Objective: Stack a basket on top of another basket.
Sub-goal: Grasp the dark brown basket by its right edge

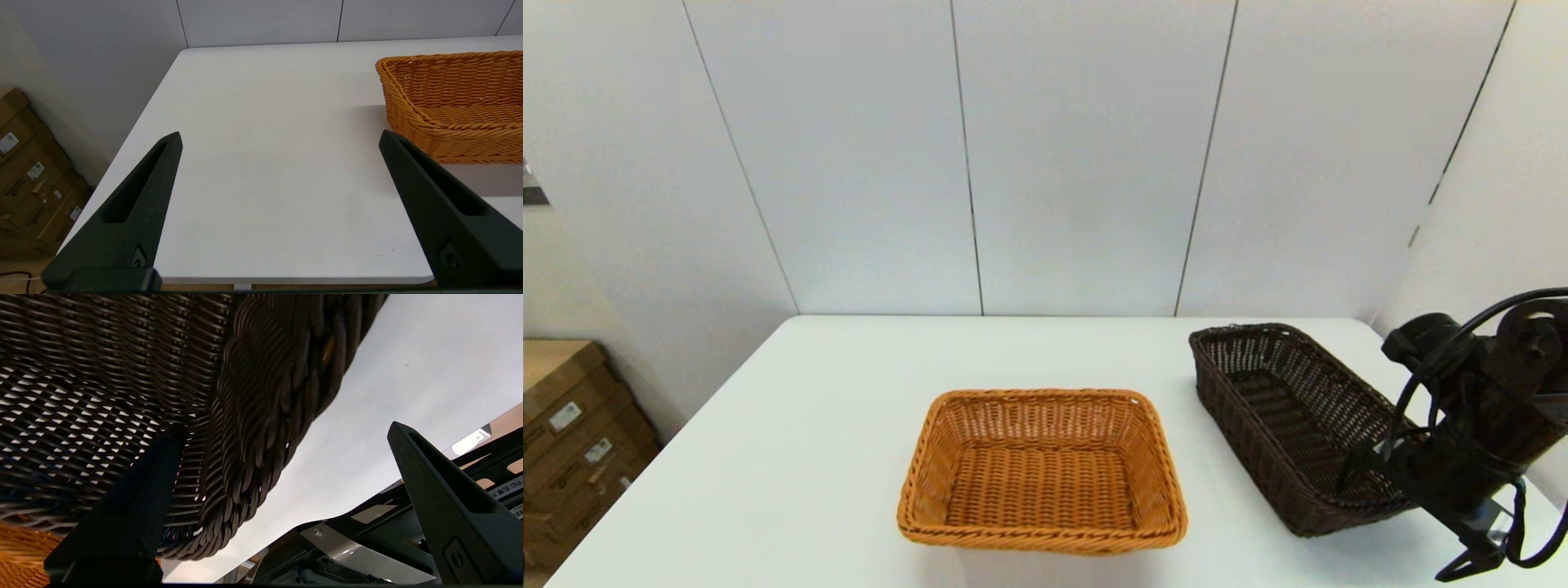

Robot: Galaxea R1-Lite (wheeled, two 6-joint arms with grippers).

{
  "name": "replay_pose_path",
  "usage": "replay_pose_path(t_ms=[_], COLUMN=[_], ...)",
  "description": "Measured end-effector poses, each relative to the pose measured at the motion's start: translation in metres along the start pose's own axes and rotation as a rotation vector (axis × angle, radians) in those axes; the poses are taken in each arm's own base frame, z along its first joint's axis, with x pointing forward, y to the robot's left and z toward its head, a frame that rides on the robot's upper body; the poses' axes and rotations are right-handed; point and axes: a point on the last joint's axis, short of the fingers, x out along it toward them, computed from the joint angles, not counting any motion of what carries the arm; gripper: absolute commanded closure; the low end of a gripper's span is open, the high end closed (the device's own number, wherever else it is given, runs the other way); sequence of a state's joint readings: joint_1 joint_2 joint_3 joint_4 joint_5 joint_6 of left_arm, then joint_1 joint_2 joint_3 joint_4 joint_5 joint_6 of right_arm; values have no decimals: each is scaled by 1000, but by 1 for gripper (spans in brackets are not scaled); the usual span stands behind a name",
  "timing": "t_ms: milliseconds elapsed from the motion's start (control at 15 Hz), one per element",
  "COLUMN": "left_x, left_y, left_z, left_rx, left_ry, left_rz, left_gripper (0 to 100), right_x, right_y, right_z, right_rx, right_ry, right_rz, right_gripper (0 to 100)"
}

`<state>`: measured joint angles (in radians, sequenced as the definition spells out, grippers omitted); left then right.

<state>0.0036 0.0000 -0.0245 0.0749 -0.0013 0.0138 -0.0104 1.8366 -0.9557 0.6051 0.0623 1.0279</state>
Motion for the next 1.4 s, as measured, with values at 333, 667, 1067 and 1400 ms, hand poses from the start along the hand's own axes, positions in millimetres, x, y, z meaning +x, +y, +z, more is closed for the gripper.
replay_pose_path(t_ms=[333,667,1067,1400], left_x=[0,0,0,0], left_y=[0,0,0,0], left_z=[0,0,0,0], left_rx=[0,0,0,1], left_ry=[0,0,0,0], left_rz=[0,0,0,0], left_gripper=[0,0,0,0], right_x=[5,11,12,21], right_y=[4,6,4,4], right_z=[4,6,11,11], right_rx=[2,0,10,-11], right_ry=[34,59,72,132], right_rz=[18,29,33,35], right_gripper=[0,0,100,100])
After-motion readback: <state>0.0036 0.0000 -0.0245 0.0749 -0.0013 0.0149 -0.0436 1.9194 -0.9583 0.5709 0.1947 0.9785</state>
